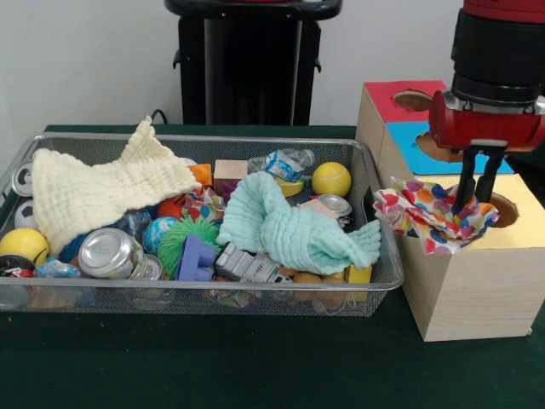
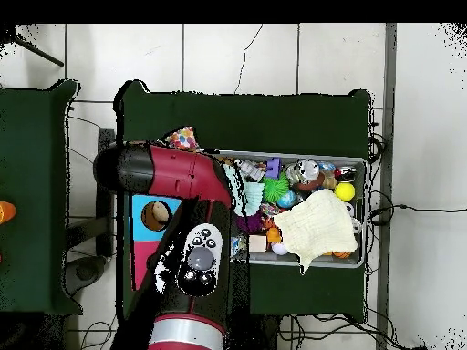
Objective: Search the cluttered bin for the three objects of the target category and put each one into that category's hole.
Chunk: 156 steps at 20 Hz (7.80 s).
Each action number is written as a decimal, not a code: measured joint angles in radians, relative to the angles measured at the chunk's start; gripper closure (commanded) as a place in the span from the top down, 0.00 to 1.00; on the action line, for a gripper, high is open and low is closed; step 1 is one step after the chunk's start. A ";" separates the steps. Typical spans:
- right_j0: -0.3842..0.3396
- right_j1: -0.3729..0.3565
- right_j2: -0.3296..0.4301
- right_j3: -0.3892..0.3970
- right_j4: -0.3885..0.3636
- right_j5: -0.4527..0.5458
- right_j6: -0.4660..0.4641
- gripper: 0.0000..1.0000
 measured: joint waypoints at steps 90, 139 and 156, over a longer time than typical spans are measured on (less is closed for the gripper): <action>0.179 0.218 -0.138 -0.012 0.304 -0.216 0.071 1.00; 0.178 0.181 -0.137 0.060 0.305 -0.217 0.071 1.00; 0.184 0.138 -0.137 0.096 0.305 -0.217 0.071 1.00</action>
